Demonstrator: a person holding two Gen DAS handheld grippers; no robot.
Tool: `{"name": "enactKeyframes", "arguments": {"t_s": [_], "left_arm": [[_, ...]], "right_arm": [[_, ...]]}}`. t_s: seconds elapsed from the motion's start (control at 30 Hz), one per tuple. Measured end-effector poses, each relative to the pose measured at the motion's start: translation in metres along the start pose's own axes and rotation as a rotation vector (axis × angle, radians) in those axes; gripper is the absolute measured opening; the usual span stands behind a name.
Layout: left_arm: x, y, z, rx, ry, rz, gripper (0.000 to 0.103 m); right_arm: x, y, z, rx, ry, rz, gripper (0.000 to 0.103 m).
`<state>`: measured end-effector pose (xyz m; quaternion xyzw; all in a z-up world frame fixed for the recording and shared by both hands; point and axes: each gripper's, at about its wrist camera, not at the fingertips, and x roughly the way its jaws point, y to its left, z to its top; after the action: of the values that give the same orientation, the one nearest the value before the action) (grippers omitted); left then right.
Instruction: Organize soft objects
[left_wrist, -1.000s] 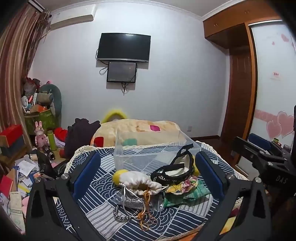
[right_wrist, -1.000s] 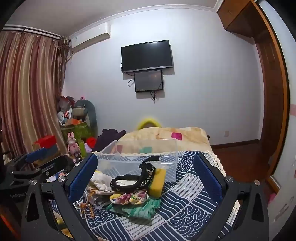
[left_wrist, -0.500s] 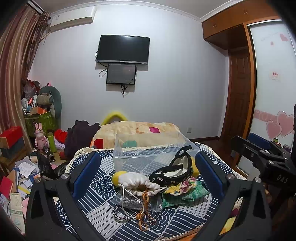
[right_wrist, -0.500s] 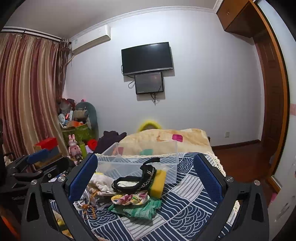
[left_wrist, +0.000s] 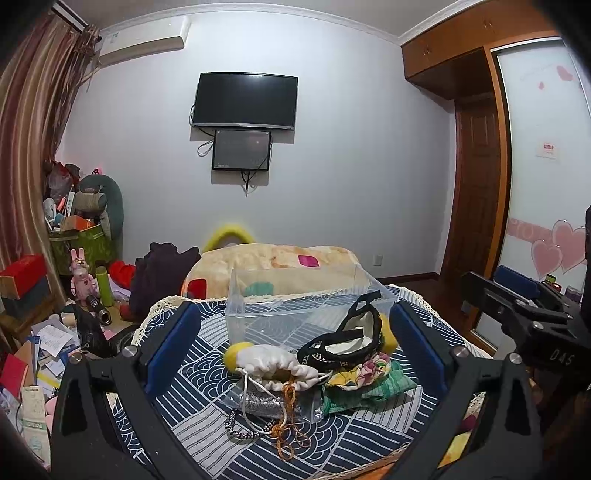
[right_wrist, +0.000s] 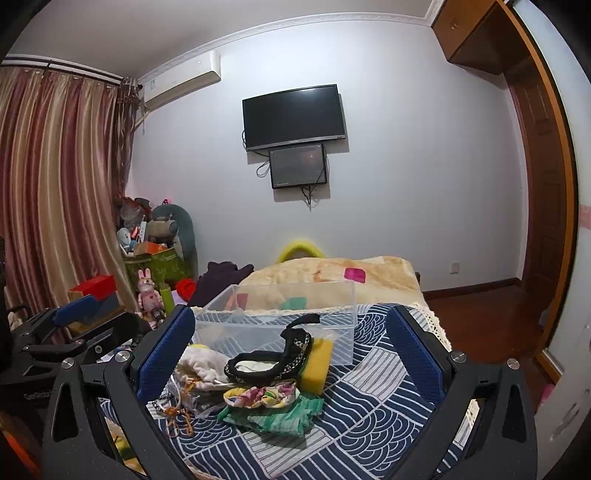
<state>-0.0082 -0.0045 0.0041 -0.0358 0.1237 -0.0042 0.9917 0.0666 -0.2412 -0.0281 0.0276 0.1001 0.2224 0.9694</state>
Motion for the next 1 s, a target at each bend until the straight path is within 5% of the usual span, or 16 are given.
{"name": "enactKeyframes", "arguments": {"t_s": [1.0], "left_arm": [[-0.0015,-0.0064,-0.0004,0.013,-0.010,0.003,0.103]], "right_arm": [[-0.0021,-0.0004,-0.0008,0.006,-0.003,0.011,0.103]]}}
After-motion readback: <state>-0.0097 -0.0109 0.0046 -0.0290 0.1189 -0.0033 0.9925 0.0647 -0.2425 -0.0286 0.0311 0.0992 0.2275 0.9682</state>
